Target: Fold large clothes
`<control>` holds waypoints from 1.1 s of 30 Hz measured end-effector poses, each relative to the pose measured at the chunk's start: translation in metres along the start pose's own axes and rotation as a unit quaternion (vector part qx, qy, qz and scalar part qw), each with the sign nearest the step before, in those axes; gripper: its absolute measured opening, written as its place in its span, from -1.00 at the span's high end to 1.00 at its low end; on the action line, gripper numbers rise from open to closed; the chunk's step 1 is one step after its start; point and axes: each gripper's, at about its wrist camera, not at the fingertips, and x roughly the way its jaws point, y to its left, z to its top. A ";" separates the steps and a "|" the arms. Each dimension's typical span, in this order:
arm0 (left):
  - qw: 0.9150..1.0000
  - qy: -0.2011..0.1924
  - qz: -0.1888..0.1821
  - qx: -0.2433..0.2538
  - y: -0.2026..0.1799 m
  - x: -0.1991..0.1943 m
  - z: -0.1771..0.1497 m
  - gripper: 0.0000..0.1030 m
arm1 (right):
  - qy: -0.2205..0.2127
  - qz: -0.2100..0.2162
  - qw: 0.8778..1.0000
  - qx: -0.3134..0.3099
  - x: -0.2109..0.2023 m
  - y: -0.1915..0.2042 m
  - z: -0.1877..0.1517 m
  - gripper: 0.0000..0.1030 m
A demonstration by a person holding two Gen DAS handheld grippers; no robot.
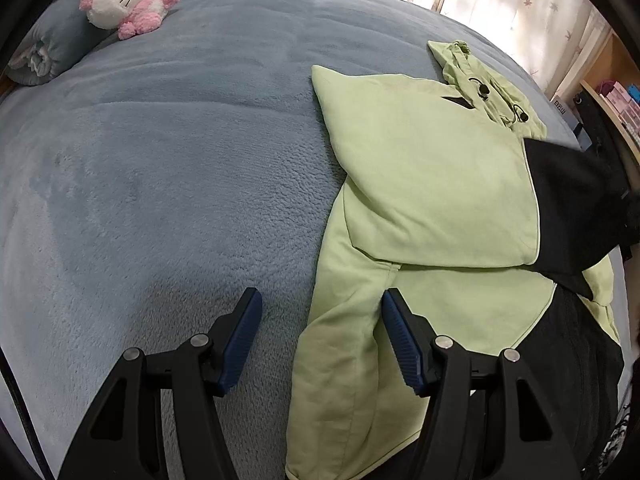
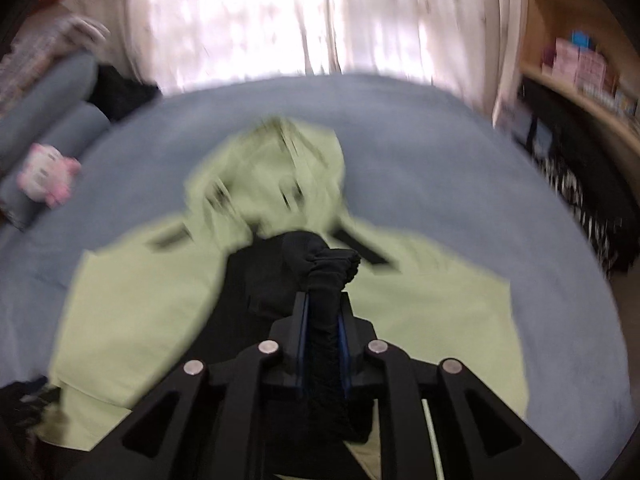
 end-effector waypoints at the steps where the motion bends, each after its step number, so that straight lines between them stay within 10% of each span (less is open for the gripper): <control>1: 1.000 0.000 -0.002 0.000 0.000 -0.001 0.001 -0.18 | 0.018 0.003 1.000 0.012 0.010 -0.007 -0.005 0.74; 7: 1.000 0.009 -0.021 -0.005 -0.001 0.004 0.021 -0.18 | 0.044 0.108 0.979 0.168 0.021 -0.061 -0.035 0.26; 14: 0.995 0.017 -0.092 -0.045 -0.003 0.019 0.066 -0.18 | 0.056 0.122 0.975 0.179 0.017 -0.072 -0.054 0.21; 25: 0.999 0.034 -0.034 -0.016 -0.034 0.063 0.088 -0.18 | 0.077 0.109 0.976 0.174 0.043 -0.084 -0.066 0.21; 29: 1.000 0.019 -0.005 0.008 -0.043 0.063 0.089 0.68 | 0.077 0.099 0.977 0.170 0.053 -0.082 -0.069 0.22; 33: 1.000 0.000 0.002 0.002 -0.034 0.053 0.093 0.88 | 0.087 0.100 0.981 0.142 0.046 -0.071 -0.065 0.49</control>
